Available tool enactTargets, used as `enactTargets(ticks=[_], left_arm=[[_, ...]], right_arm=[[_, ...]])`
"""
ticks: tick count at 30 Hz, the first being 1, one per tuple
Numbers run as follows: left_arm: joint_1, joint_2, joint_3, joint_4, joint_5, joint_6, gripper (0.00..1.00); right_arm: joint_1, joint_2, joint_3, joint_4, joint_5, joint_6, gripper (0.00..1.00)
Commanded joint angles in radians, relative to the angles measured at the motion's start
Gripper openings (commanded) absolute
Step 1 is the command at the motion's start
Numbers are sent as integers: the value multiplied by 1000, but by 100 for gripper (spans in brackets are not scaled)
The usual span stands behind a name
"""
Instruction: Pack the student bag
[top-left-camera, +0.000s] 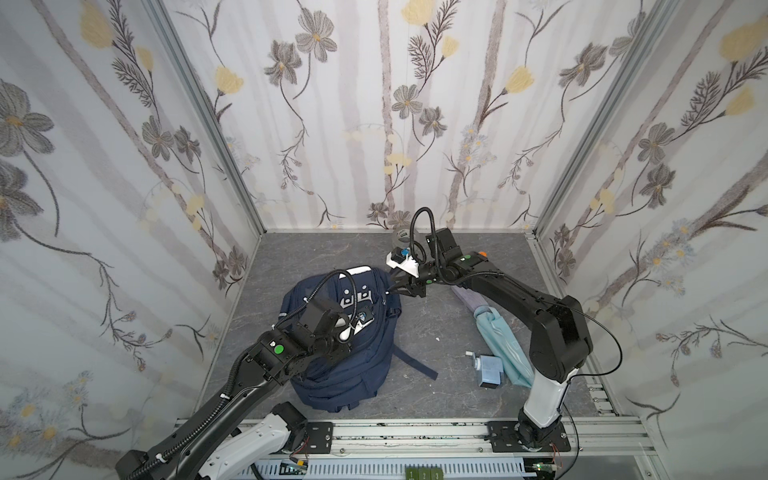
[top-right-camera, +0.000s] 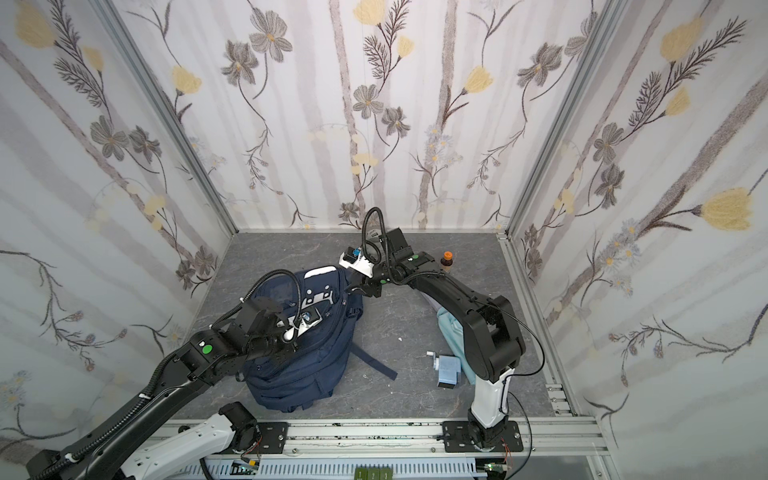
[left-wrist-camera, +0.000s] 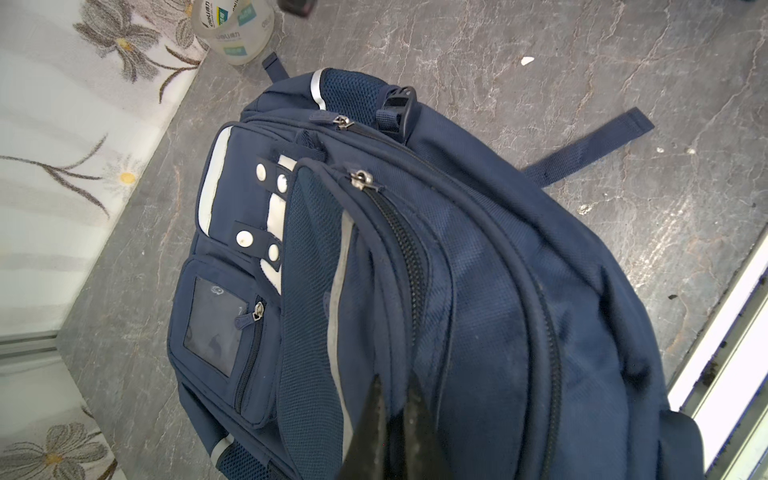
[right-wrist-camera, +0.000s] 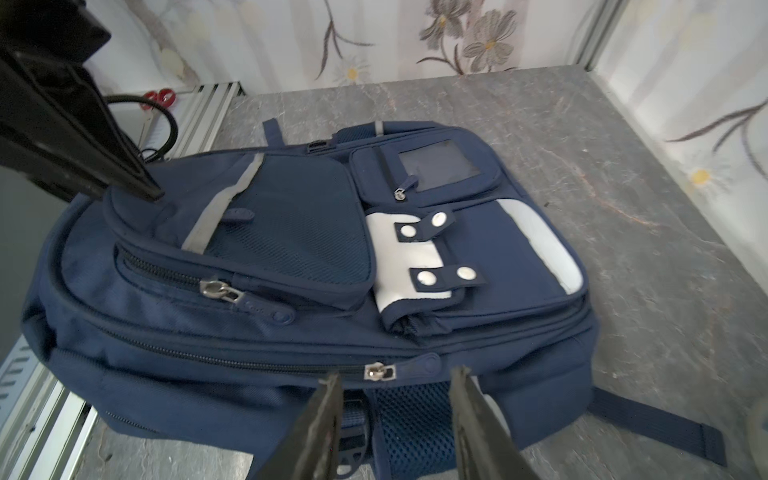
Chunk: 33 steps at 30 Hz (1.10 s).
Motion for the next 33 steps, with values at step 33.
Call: enactTargets(ticks=[33], left_arm=[[31, -98, -59, 58, 5, 34, 0]], right_arm=[[35, 265, 231, -294, -30, -248, 31]])
